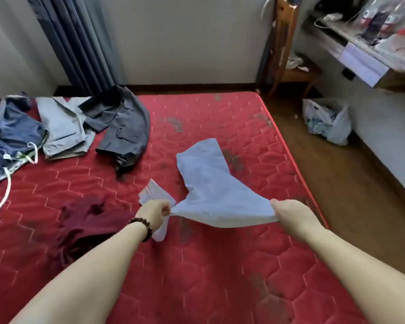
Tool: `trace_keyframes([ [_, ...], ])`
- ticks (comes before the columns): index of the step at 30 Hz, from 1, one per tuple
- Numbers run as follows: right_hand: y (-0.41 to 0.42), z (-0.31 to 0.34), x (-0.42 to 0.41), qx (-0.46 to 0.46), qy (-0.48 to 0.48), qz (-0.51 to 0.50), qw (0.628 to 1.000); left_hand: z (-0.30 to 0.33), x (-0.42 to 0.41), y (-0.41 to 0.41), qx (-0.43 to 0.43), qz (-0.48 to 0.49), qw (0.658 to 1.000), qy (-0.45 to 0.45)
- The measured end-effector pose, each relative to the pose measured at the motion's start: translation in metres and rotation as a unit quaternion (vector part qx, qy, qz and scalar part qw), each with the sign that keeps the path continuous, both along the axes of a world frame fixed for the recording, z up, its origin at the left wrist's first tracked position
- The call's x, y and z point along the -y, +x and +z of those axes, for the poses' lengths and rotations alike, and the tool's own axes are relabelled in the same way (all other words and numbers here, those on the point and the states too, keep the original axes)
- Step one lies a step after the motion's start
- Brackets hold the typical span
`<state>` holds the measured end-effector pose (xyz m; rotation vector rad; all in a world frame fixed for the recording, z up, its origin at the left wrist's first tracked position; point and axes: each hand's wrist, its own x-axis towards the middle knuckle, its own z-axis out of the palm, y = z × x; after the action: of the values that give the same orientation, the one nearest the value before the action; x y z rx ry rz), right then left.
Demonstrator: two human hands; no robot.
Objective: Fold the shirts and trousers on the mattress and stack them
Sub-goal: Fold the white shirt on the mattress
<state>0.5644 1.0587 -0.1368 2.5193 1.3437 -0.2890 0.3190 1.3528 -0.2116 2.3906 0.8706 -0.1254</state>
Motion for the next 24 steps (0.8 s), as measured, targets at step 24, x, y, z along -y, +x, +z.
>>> trace_keyframes([
  [24, -0.229, -0.255, 0.214, -0.174, -0.236, -0.080, 0.953, -0.210, 0.201, -0.132, -0.235, -0.274, 0.929, 0.079],
])
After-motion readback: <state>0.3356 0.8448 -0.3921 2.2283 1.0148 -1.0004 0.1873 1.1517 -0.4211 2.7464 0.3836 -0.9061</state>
